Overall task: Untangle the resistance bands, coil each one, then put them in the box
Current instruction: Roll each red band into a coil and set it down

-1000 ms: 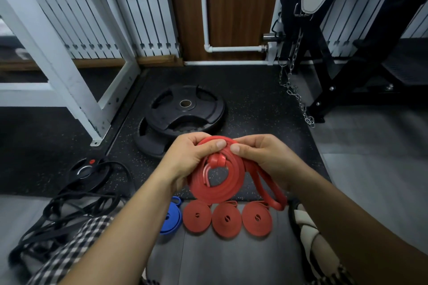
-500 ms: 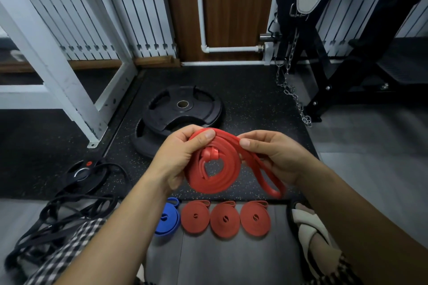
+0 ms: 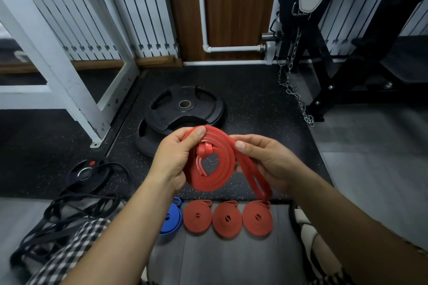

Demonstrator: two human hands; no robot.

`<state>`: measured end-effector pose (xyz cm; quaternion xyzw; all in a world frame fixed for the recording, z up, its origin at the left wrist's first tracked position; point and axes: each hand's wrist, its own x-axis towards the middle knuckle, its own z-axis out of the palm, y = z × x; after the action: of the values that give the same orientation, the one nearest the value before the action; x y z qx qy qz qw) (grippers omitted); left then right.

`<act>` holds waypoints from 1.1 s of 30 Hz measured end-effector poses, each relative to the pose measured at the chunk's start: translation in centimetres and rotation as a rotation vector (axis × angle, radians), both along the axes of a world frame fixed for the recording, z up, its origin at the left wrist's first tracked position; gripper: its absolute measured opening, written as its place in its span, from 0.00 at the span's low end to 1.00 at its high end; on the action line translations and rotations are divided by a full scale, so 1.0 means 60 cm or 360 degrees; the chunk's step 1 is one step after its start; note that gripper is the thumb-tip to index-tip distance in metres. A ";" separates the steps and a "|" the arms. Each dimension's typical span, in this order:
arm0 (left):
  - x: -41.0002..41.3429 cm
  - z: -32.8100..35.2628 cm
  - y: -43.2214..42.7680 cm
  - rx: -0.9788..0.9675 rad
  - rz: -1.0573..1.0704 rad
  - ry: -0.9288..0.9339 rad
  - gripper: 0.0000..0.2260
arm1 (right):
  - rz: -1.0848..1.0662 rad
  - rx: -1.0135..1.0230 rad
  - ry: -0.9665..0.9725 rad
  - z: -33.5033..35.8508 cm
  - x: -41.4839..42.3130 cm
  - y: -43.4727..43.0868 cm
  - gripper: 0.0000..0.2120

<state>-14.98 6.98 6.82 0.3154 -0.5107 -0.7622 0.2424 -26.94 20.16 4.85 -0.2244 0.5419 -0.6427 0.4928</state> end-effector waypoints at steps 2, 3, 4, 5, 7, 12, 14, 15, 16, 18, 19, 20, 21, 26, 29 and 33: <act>-0.002 -0.002 -0.002 0.0077 0.0094 0.0029 0.03 | -0.0073 -0.0050 0.0009 -0.006 0.013 -0.004 0.13; -0.002 -0.002 -0.001 0.0118 0.0128 0.0039 0.03 | -0.0100 -0.0048 0.0049 -0.006 0.016 -0.005 0.15; -0.003 -0.002 -0.001 0.0152 0.0154 0.0046 0.03 | -0.0117 -0.0039 0.0101 -0.005 0.017 -0.006 0.16; -0.004 -0.001 0.000 0.0178 0.0173 0.0052 0.03 | -0.0132 -0.0027 0.0146 -0.002 0.017 -0.006 0.15; -0.006 0.002 0.002 0.0213 0.0203 0.0064 0.03 | -0.0151 0.0002 0.0198 0.002 0.012 -0.006 0.12; -0.012 -0.002 0.008 0.0286 0.0331 0.0113 0.04 | -0.0120 0.0107 0.0378 0.002 0.017 -0.006 0.12; -0.013 -0.011 0.015 0.0345 0.0408 0.0153 0.03 | -0.0114 0.0104 0.0447 0.001 0.025 -0.007 0.10; -0.013 -0.015 0.019 0.0382 0.0429 0.0161 0.03 | -0.0129 0.0101 0.0497 0.001 0.028 -0.007 0.11; -0.013 -0.020 0.024 0.0420 0.0435 0.0157 0.04 | -0.0159 0.0104 0.0548 0.000 0.029 -0.007 0.12; -0.013 -0.023 0.028 0.0470 0.0387 0.0111 0.04 | -0.0227 0.0136 0.0590 0.000 0.025 -0.006 0.12; -0.011 -0.021 0.027 0.0461 0.0330 0.0067 0.04 | -0.0244 0.0155 0.0583 0.001 0.022 -0.004 0.12; -0.009 -0.018 0.023 0.0415 0.0248 0.0009 0.04 | -0.0248 0.0163 0.0561 0.004 0.018 -0.003 0.11; -0.005 -0.014 0.018 0.0338 0.0149 -0.0058 0.05 | -0.0237 0.0158 0.0518 0.007 0.013 -0.001 0.11; 0.011 0.008 -0.003 -0.0182 -0.0362 -0.0323 0.13 | -0.0033 0.0206 0.0511 0.015 0.009 0.005 0.10; 0.012 0.008 -0.001 -0.0396 -0.0550 -0.0510 0.08 | 0.0116 0.0229 0.0593 0.014 0.019 0.004 0.12; 0.010 0.003 0.006 -0.0261 -0.0516 -0.0426 0.06 | 0.0140 0.0158 0.0460 0.022 0.017 0.006 0.10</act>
<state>-14.39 7.34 6.99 0.3067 -0.6426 -0.6985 0.0715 -25.94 20.54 6.16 -0.3133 0.6280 -0.5540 0.4479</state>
